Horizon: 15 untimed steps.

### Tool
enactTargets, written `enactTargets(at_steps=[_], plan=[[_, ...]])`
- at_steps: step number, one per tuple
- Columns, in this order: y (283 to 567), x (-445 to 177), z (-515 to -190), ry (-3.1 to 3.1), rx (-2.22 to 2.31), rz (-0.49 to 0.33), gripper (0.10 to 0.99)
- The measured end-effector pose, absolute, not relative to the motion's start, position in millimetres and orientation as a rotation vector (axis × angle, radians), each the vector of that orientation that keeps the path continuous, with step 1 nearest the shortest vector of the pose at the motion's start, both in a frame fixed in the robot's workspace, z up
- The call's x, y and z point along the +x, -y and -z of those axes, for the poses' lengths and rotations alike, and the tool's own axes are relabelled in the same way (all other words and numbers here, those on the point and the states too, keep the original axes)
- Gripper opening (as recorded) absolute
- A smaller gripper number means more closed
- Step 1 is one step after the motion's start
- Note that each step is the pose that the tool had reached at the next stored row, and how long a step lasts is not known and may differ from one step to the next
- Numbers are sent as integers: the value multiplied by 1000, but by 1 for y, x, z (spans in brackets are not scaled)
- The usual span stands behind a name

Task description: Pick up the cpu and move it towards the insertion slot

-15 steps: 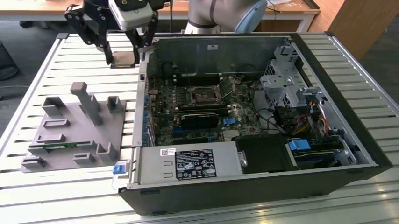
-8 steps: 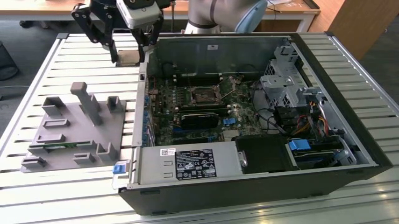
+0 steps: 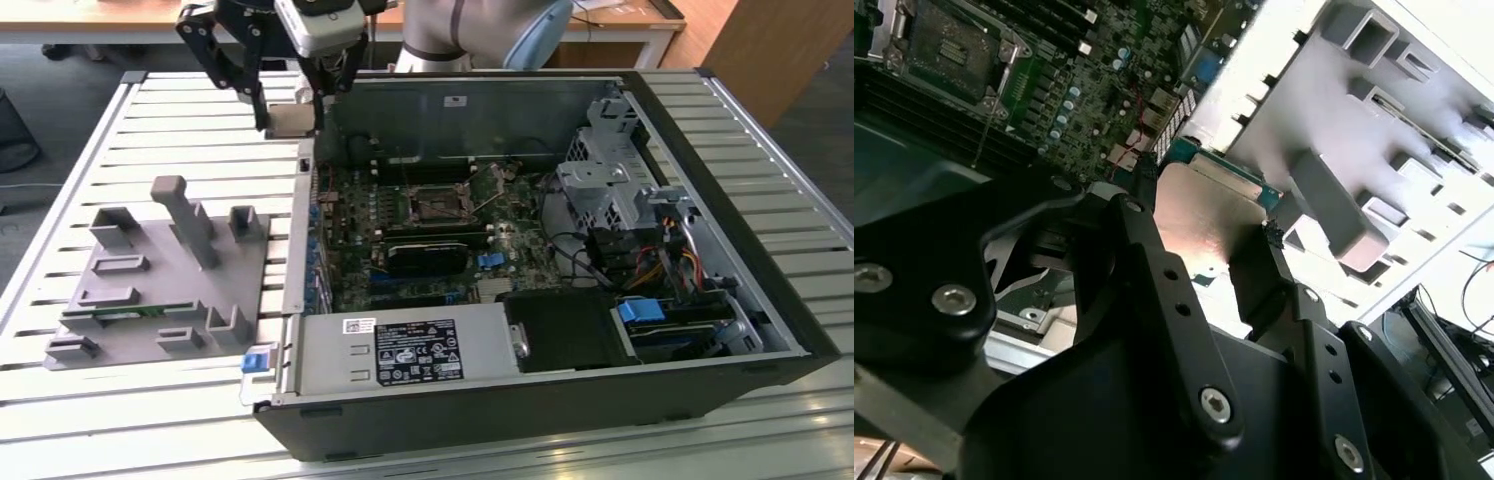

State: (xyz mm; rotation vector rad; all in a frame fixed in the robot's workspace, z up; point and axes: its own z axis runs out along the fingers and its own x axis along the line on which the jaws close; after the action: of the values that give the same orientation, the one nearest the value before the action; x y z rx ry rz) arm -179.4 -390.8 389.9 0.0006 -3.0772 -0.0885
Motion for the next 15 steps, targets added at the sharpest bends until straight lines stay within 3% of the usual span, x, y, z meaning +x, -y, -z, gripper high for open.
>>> enactTargets(at_steps=[15], plan=[[385, -152, -390, 3077, 1, 89, 541]])
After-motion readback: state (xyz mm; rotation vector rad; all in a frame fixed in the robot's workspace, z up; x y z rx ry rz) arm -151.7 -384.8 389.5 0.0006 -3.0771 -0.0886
